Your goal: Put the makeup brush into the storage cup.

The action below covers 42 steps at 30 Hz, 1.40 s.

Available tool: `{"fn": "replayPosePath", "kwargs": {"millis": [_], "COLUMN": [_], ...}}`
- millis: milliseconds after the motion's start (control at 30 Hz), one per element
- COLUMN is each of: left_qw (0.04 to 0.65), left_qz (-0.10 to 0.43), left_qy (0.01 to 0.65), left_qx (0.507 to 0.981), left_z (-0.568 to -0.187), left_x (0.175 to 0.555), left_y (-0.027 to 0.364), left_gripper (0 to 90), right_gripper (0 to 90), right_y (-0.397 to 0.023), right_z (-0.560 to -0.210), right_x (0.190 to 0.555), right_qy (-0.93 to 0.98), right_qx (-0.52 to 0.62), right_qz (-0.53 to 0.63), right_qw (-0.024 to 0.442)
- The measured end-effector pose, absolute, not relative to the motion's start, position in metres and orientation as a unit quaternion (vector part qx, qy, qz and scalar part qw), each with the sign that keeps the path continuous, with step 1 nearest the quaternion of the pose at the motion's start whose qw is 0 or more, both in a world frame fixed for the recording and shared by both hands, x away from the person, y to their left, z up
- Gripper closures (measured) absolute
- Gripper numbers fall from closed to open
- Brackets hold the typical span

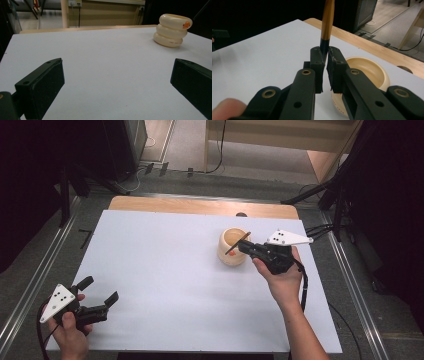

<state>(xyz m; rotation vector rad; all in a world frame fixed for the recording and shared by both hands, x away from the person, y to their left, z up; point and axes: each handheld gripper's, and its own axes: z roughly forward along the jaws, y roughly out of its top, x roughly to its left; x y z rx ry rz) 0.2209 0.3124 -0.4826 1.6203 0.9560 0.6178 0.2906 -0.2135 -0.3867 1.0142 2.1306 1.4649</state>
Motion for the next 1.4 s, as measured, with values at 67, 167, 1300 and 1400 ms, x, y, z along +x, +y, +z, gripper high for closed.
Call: {"fn": "replayPosePath", "kwargs": {"millis": [67,167,1300,1400], "left_qw": [0.548,0.549,0.549,0.549], "left_qz": [0.261,0.261,0.262,0.262], "left_qy": [0.404,0.404,0.404,0.404], "left_qx": [0.684,0.684,0.683,0.683], "left_z": [-0.483,-0.483,-0.483,-0.483], "left_x": [0.221,0.221,0.221,0.221], "left_y": [0.312,0.312,0.313,0.313], "left_gripper": [0.0,0.0,0.0,0.0], "right_gripper": [84.3,84.4,84.3,84.3], "right_y": [-0.213,-0.213,-0.228,-0.229], "right_z": [-0.385,-0.383,-0.376,-0.377], "right_x": [0.291,0.292,0.313,0.315], "right_qy": [0.753,0.751,0.729,0.727], "right_qx": [0.360,0.360,0.392,0.395], "right_qz": [0.521,0.521,0.521,0.521], "right_qw": [0.181,0.185,0.210,0.211]}}
